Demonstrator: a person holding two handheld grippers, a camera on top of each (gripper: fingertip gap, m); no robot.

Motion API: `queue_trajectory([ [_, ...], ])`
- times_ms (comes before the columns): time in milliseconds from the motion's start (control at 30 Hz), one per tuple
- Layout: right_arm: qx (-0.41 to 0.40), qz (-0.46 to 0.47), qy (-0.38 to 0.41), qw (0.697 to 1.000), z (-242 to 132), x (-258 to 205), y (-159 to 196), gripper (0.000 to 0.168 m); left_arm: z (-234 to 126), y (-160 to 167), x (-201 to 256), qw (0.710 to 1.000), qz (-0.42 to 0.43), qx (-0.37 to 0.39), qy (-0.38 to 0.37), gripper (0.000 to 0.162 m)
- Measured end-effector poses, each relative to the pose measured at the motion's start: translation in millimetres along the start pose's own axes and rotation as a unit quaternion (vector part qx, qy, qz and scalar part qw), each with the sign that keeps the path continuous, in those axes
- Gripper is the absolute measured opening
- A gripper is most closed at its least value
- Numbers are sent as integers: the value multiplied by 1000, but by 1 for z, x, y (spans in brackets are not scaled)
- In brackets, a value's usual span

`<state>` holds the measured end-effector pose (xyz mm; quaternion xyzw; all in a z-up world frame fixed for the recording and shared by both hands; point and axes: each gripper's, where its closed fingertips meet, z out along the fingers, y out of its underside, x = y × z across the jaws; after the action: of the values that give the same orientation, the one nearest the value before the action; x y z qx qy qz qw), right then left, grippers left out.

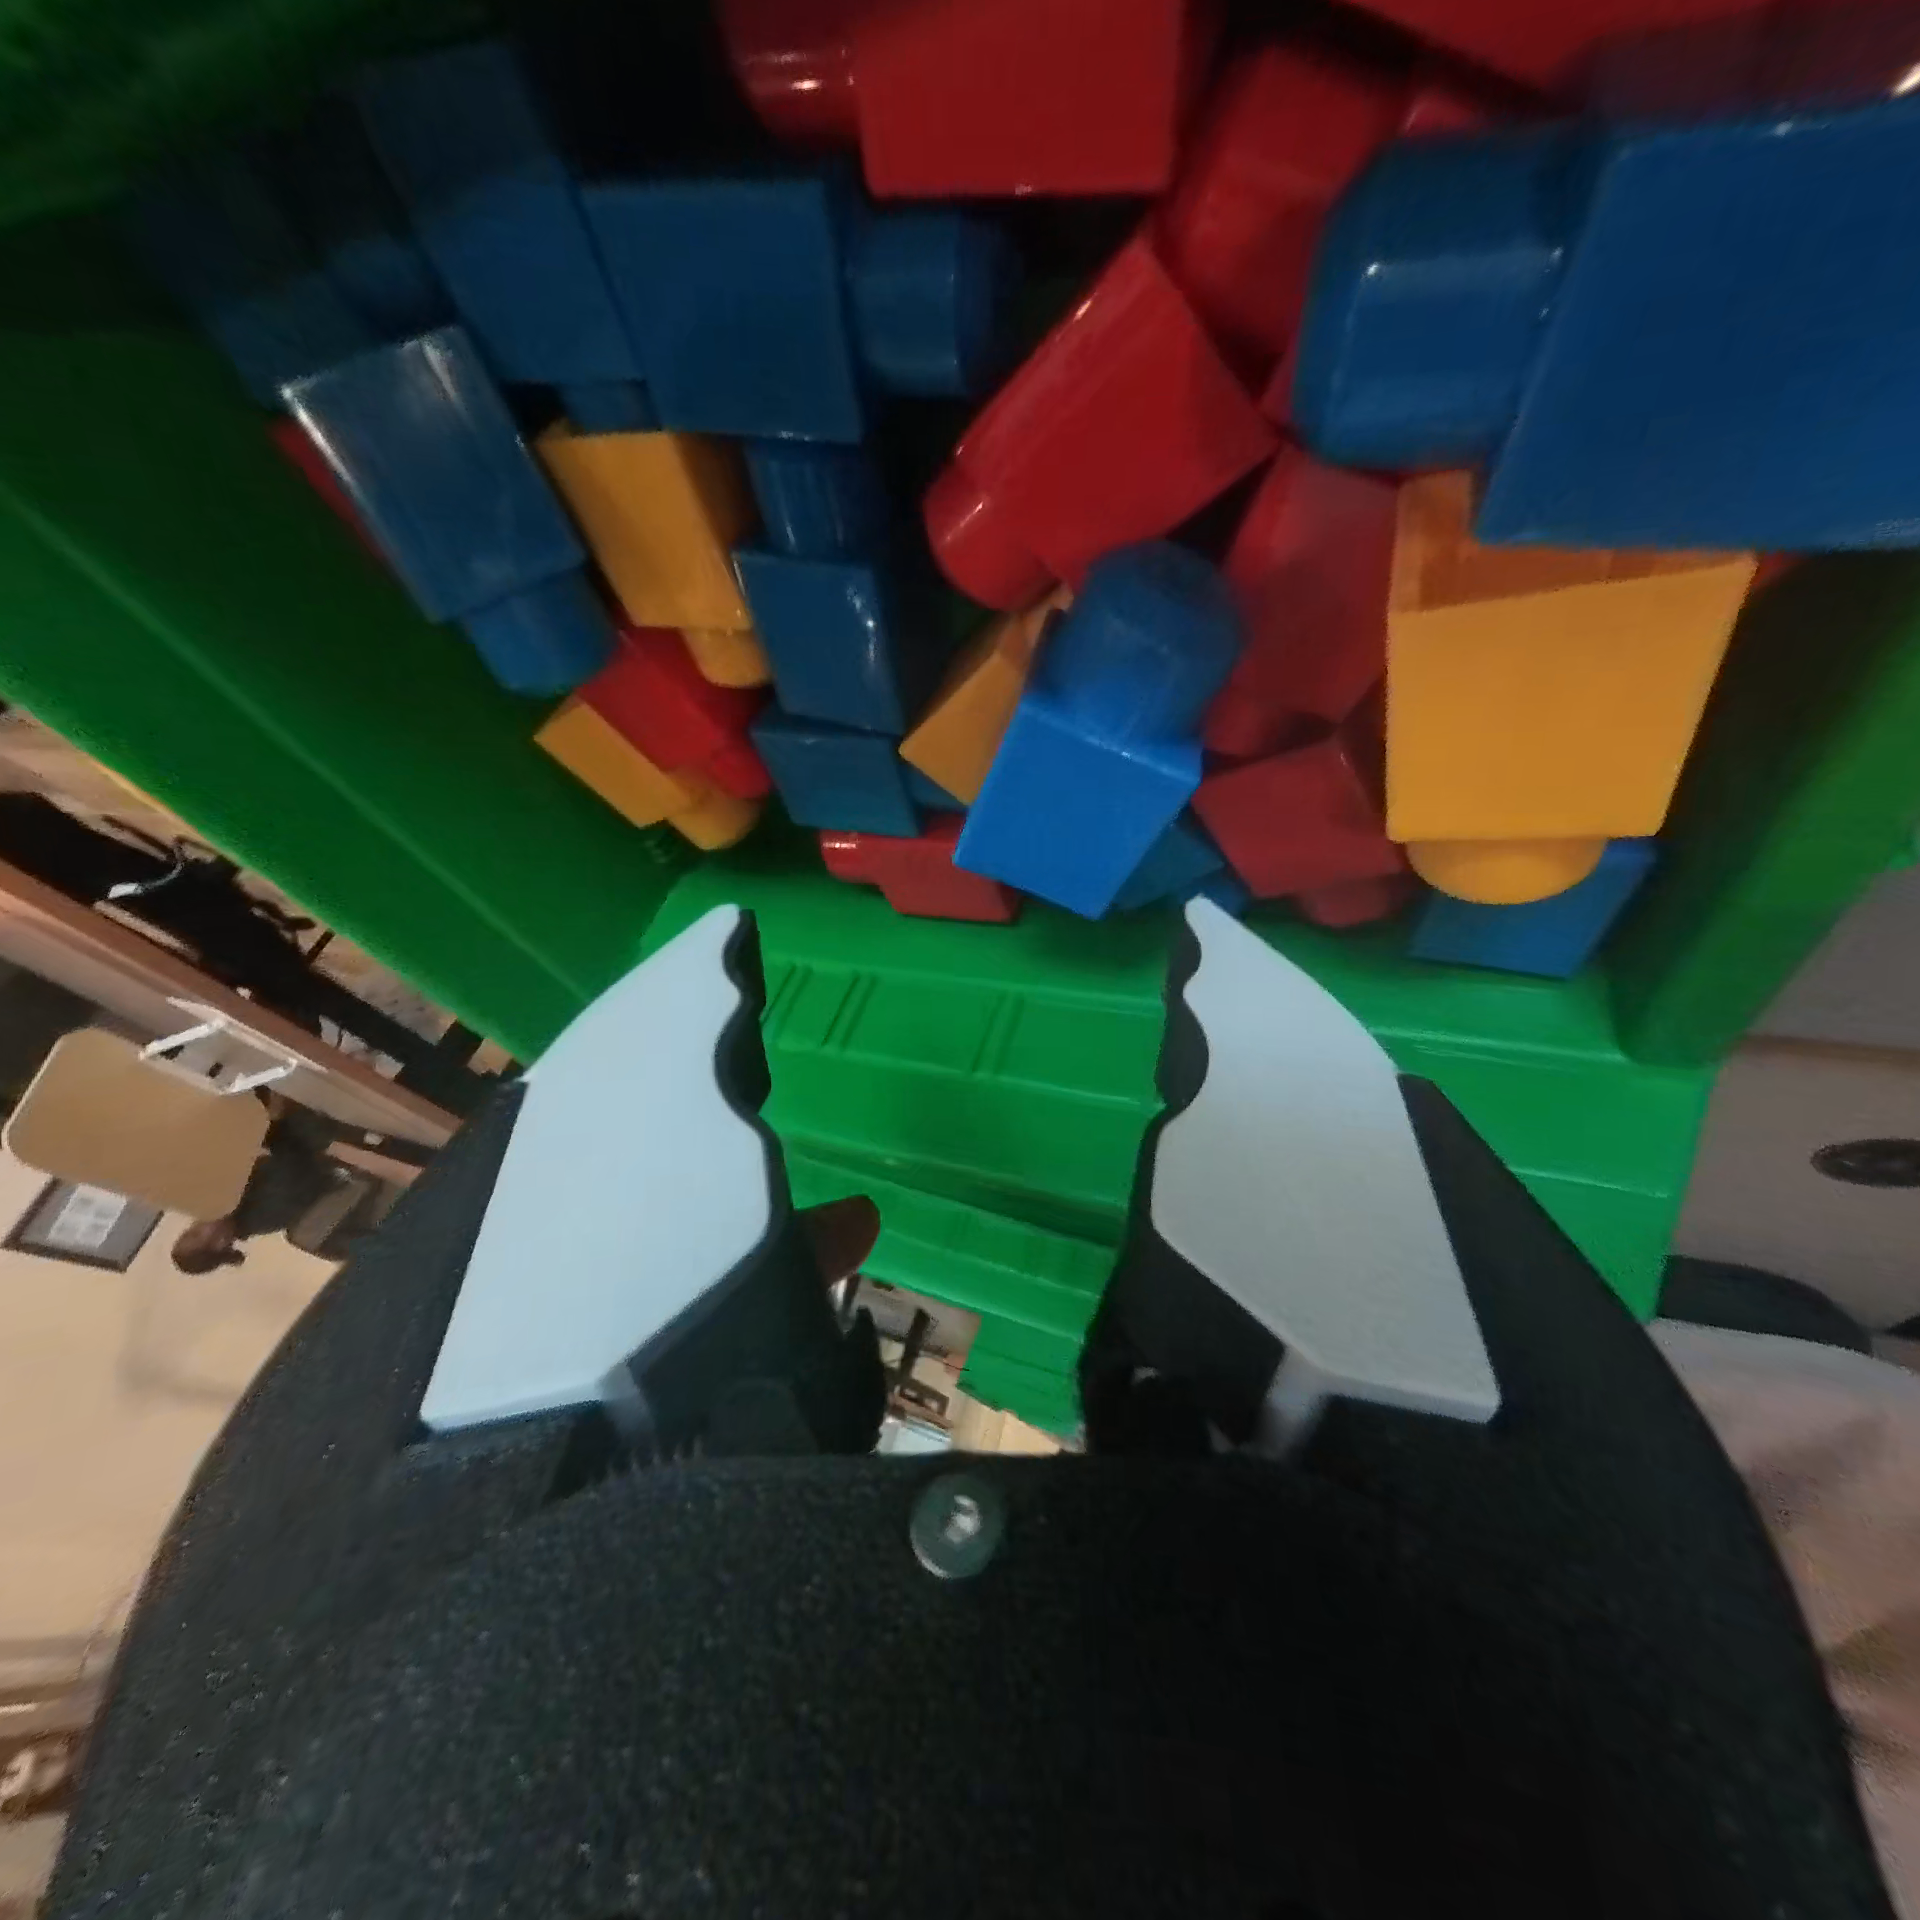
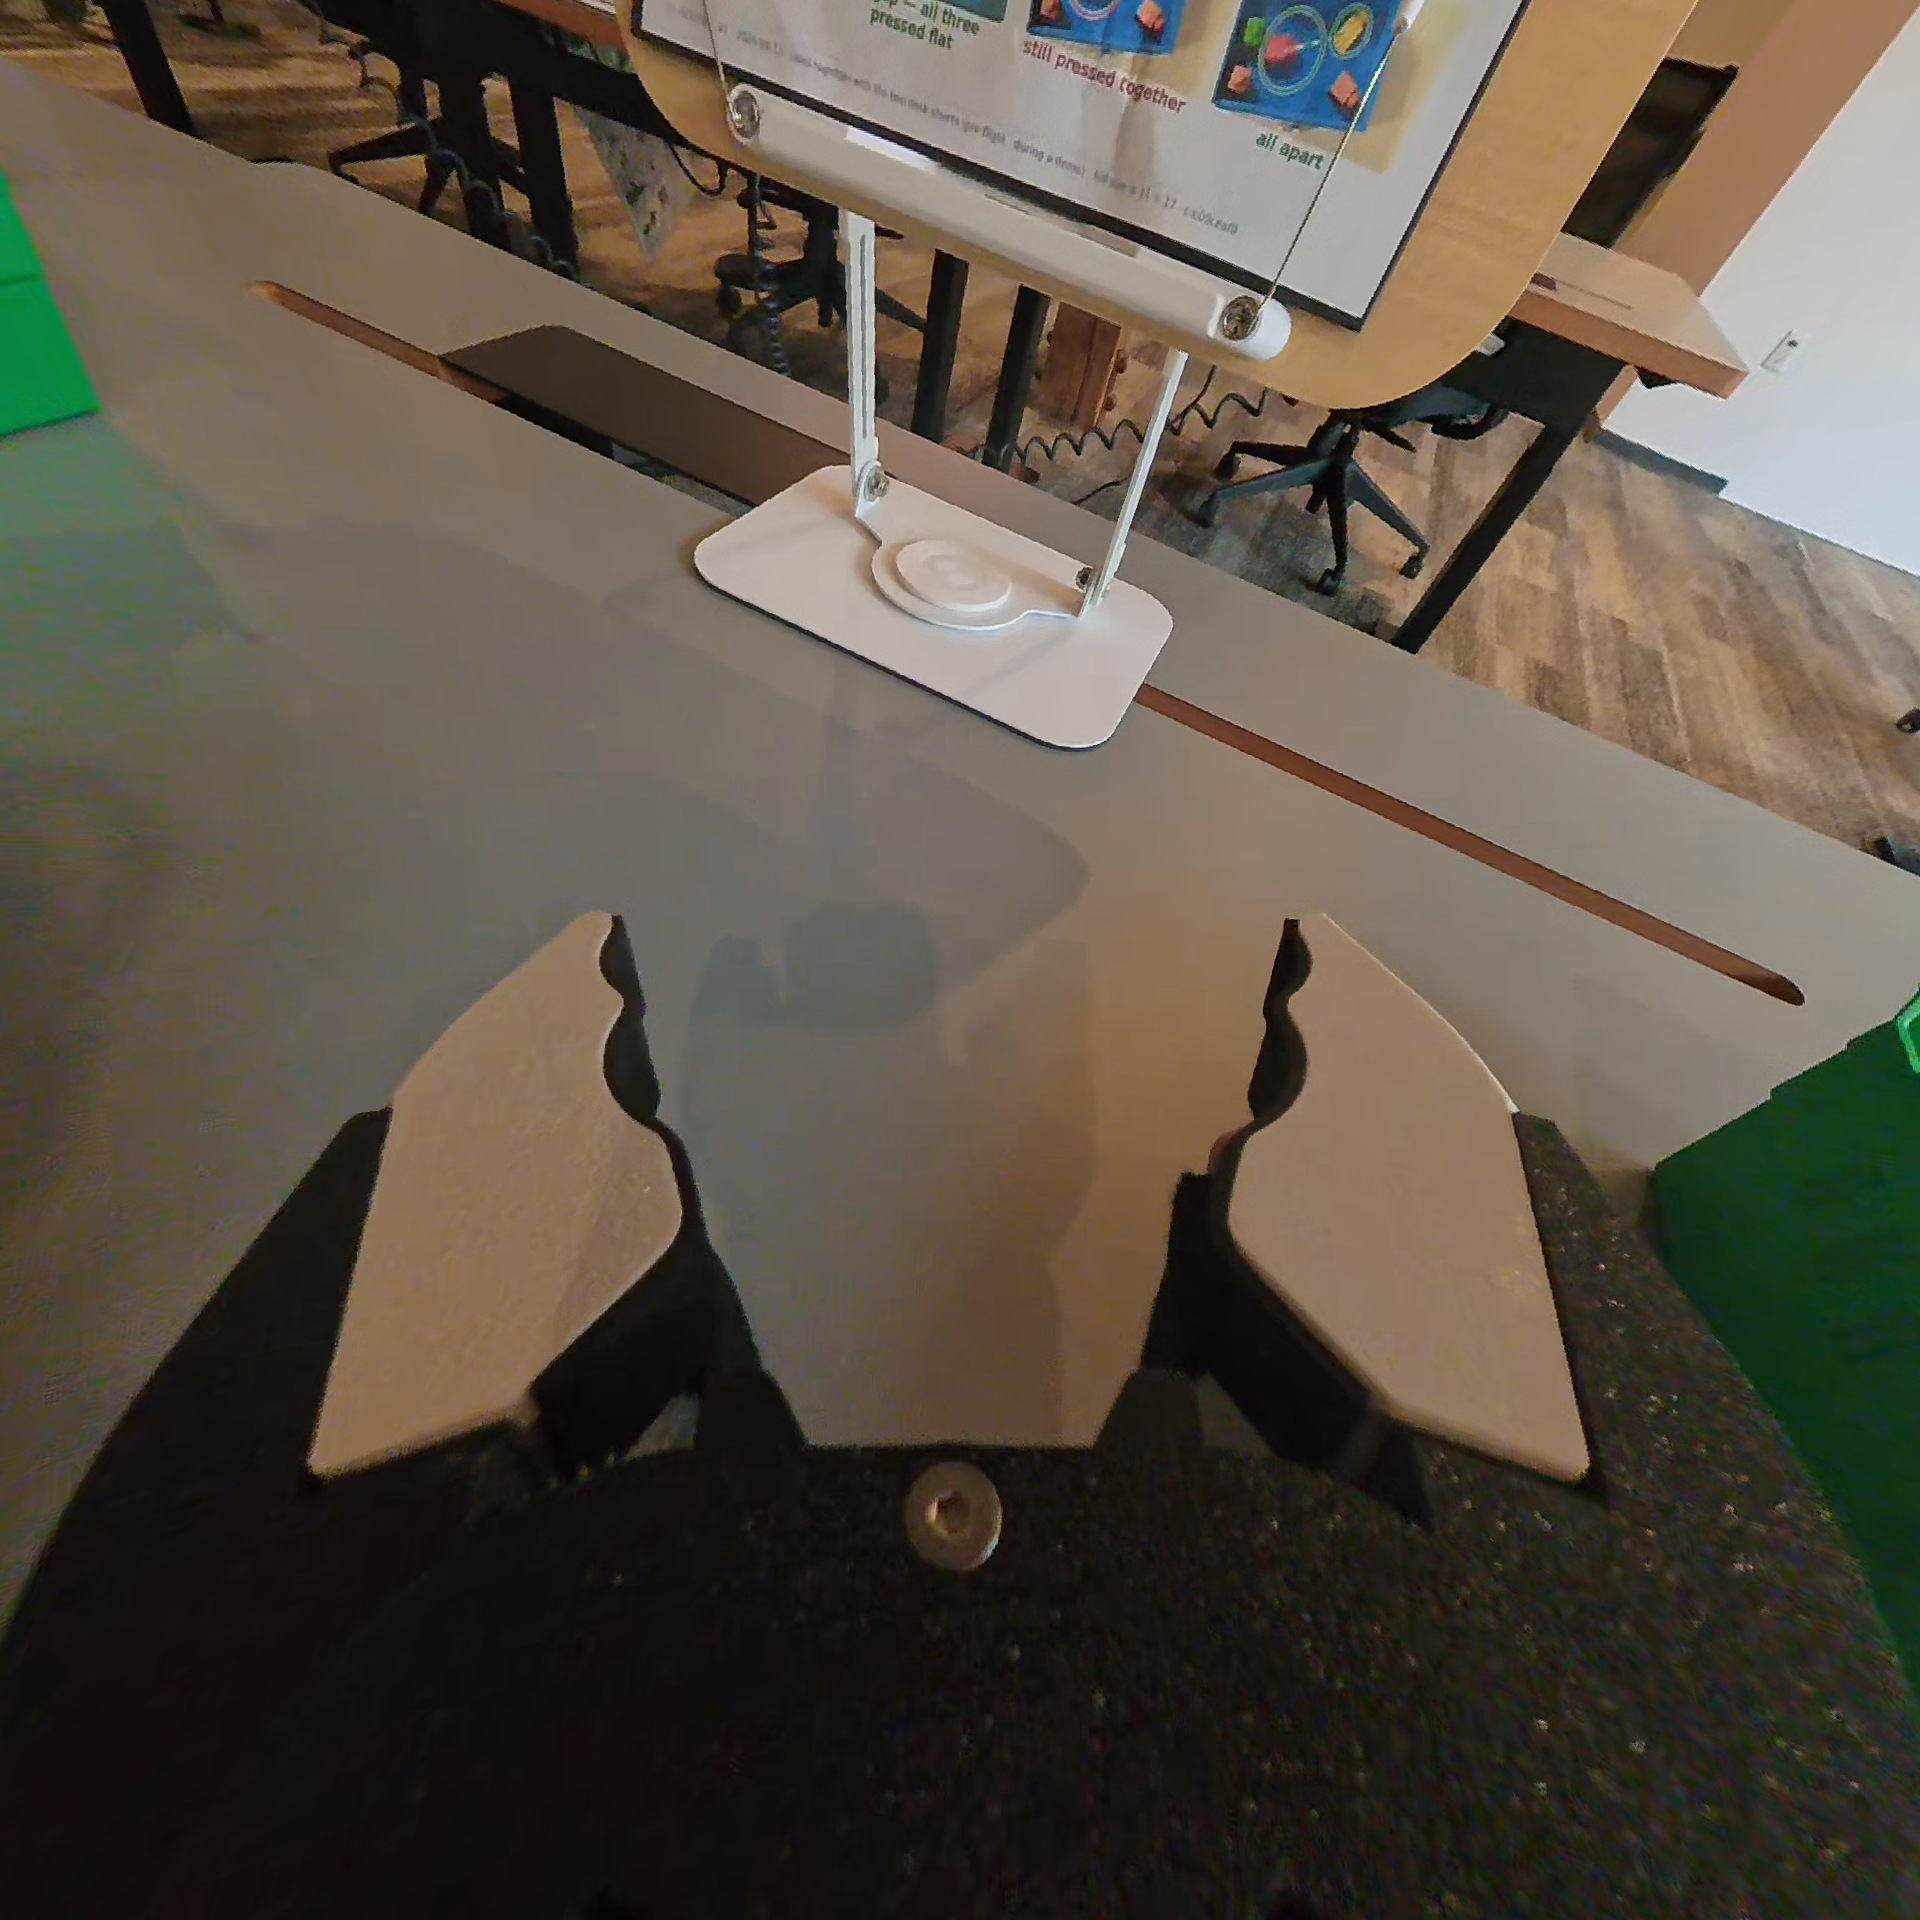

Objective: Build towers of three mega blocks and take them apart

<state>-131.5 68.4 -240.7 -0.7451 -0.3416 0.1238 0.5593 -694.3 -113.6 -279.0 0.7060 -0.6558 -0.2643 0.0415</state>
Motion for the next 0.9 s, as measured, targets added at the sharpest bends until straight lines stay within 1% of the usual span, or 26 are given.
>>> queue_trajectory([
  [233,0,3,6,1000,0,3,1,112,16,-6,8,999,26,-1,38,62],
  [300,-1,2,6,1000,1,2,1,112,20,-8,11,999,25,4,46,56],
  [400,-2,-1,8,1000,1,2,1,112,26,-7,17,998,21,0,59,42],
  [500,0,1,8,1000,1,2,1,111,24,-5,18,997,-25,22,67,39],
  [600,-2,1,5,1000,1,2,1,111,14,-2,10,990,-113,71,46,37],
  [667,-3,0,3,1000,2,0,1,110,1,-4,-4,973,-188,130,12,38],
  [700,-3,-1,2,1000,2,-1,1,110,-7,-7,-12,960,-225,166,-8,37],
  [800,-2,-1,-3,1000,2,-3,0,110,-38,-19,-37,908,-314,270,-63,37],
  [900,-1,0,-7,1000,1,-5,0,109,-70,-41,-57,853,-363,361,-102,37],
])
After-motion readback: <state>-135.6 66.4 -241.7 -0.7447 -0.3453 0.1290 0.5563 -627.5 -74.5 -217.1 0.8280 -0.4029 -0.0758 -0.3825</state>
